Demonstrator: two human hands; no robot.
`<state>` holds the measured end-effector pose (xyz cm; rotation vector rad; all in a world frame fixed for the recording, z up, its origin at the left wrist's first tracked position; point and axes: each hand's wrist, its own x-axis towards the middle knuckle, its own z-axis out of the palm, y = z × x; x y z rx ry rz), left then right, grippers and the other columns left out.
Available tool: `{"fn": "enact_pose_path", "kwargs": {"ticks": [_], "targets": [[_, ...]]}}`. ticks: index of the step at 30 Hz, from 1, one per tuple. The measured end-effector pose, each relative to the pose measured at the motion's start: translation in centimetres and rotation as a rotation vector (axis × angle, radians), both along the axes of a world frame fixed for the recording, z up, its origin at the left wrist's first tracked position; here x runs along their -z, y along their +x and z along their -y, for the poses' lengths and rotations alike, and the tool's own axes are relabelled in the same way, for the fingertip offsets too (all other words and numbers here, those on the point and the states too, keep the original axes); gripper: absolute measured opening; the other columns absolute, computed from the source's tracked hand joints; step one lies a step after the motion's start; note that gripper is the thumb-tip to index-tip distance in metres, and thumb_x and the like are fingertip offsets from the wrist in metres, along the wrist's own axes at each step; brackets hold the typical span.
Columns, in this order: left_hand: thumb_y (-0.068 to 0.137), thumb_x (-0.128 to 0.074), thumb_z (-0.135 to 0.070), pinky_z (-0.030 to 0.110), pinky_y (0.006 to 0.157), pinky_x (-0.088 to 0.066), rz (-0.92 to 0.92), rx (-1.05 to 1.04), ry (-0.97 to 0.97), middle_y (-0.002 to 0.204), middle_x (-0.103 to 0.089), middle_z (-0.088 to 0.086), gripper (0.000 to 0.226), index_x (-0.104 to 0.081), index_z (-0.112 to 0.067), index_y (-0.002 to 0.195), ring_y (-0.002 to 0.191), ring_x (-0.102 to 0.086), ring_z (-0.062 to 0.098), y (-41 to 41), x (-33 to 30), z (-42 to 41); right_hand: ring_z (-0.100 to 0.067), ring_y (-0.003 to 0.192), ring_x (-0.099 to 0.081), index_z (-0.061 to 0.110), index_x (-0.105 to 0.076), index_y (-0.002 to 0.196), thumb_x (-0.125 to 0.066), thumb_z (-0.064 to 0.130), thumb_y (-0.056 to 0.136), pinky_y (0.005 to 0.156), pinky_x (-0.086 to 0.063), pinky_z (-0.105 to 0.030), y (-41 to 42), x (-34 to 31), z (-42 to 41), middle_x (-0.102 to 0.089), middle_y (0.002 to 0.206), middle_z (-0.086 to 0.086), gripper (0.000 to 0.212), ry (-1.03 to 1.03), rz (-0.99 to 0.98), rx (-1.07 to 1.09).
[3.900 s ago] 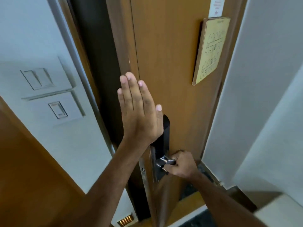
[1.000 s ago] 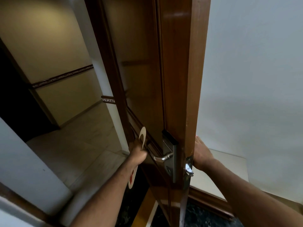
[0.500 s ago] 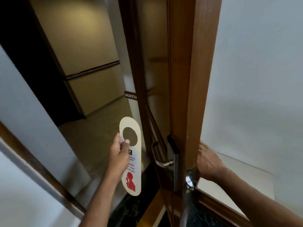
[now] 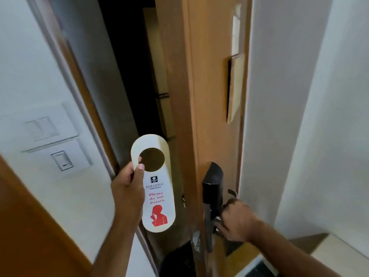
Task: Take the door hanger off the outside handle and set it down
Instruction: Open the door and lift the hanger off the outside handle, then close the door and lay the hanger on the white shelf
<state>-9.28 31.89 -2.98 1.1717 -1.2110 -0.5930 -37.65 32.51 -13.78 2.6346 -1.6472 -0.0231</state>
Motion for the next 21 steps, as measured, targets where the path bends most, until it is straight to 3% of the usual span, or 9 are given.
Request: {"fn": "enact_pose_path", "kwargs": {"ticks": [2,5,7,11,14,18,21], "targets": [[0.101,-0.062,-0.032,0.026,0.059,-0.057,-0.047,-0.098,-0.025,0.083,-0.076,-0.025,0.013,-0.071,-0.024,0.095,0.081,-0.073,0.001,1.0,-0.5,-0.2,-0.013,0.049,-0.045,0.021,-0.052,0.07,-0.026,0.06,0.094,0.062,-0.044,-0.032,1.1,-0.2,1.9,-0.046,0.057,0.004,0.053,0.018,0.104,-0.131],[0.098,-0.062,-0.034,0.028,0.066,-0.053,-0.129,-0.178,-0.048,0.082,-0.075,-0.02,0.015,-0.073,-0.024,0.099,0.078,-0.071,-0.002,2.7,-1.0,-0.5,-0.015,0.064,-0.055,0.02,-0.057,0.085,-0.029,0.064,0.096,0.07,-0.047,-0.034,3.2,0.0,4.3,-0.058,0.071,0.001,0.053,0.016,0.225,-0.237],[0.095,-0.062,-0.039,0.03,0.063,-0.057,-0.161,-0.226,-0.058,0.085,-0.077,-0.018,0.014,-0.074,-0.033,0.095,0.08,-0.073,0.001,3.8,-1.3,-0.8,-0.015,0.065,-0.056,0.019,-0.058,0.083,-0.033,0.061,0.098,0.072,-0.047,-0.035,4.6,0.4,6.0,-0.06,0.072,-0.001,0.051,-0.031,0.287,-0.301],[0.096,-0.065,-0.034,0.027,0.06,-0.062,-0.24,-0.282,-0.093,0.088,-0.079,-0.017,0.014,-0.076,-0.042,0.092,0.085,-0.077,0.008,5.5,-1.6,-1.0,-0.014,0.054,-0.046,0.017,-0.052,0.069,-0.038,0.059,0.098,0.057,-0.034,-0.032,7.9,0.5,9.7,-0.05,0.06,0.002,0.052,-0.099,0.362,-0.382],[0.101,-0.062,-0.024,0.018,0.053,-0.059,-0.288,-0.34,-0.083,0.084,-0.078,-0.022,0.024,-0.075,-0.041,0.091,0.081,-0.076,0.003,6.7,-2.1,-0.4,-0.008,0.044,-0.038,0.022,-0.049,0.063,-0.037,0.064,0.096,0.051,-0.026,-0.026,10.4,0.4,11.8,-0.041,0.051,0.01,0.054,-0.177,0.308,-0.347],[0.102,-0.06,-0.022,0.014,0.048,-0.056,-0.324,-0.364,-0.085,0.082,-0.076,-0.025,0.015,-0.072,-0.031,0.1,0.081,-0.073,0.0,9.1,-3.2,1.8,-0.015,0.057,-0.049,0.025,-0.046,0.062,-0.022,0.073,0.092,0.072,-0.041,-0.034,14.4,1.1,14.5,-0.054,0.057,0.005,0.062,-0.294,0.21,-0.203],[0.103,-0.059,-0.021,0.013,0.05,-0.056,-0.299,-0.343,-0.116,0.083,-0.076,-0.024,0.015,-0.072,-0.028,0.104,0.076,-0.073,-0.003,10.5,-4.4,3.1,-0.009,0.048,-0.046,0.022,-0.051,0.058,-0.014,0.077,0.089,0.075,-0.044,-0.036,17.2,1.8,17.1,-0.05,0.049,0.008,0.074,-0.254,0.185,-0.121]]}}
